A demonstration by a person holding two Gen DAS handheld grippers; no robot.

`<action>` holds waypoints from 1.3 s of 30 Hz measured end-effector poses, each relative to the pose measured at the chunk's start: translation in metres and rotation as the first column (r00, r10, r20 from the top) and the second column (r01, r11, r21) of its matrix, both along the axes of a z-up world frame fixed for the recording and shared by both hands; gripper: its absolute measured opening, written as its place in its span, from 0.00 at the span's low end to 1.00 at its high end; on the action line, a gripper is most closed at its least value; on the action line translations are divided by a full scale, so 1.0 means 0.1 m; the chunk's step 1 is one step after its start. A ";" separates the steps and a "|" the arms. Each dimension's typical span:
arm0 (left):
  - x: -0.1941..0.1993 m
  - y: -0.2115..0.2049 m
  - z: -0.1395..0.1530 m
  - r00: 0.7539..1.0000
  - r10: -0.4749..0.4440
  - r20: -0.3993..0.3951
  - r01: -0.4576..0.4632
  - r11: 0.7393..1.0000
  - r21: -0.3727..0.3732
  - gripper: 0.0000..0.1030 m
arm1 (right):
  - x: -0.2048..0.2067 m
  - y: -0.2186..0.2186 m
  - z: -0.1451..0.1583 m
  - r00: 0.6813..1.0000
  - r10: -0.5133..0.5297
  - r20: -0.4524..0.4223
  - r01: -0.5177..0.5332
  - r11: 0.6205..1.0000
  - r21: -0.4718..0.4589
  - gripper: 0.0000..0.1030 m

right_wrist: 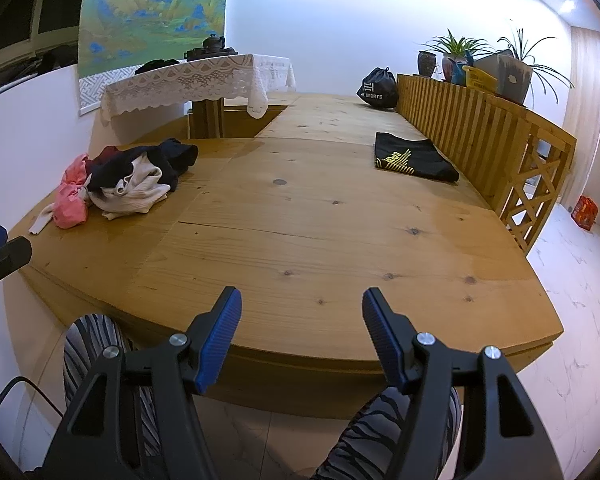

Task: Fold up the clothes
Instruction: 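Move both grippers toward the pile of clothes on the table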

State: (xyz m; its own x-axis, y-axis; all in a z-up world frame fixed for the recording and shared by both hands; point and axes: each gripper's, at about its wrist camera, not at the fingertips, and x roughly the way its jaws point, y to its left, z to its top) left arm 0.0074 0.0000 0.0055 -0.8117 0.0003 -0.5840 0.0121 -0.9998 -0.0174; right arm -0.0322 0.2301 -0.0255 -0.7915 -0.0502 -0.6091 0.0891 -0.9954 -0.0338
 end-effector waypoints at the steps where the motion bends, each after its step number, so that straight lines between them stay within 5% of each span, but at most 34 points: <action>1: 0.00 0.00 0.00 1.000 0.001 0.000 -0.001 1.000 -0.001 0.74 | 0.00 0.00 0.01 1.000 0.001 -0.001 -0.001 1.000 0.000 0.61; 39: -0.11 -0.55 -0.07 0.988 0.154 0.005 -0.154 0.988 0.000 0.74 | -0.41 -0.67 0.01 0.985 0.174 -0.003 -0.173 0.983 0.060 0.61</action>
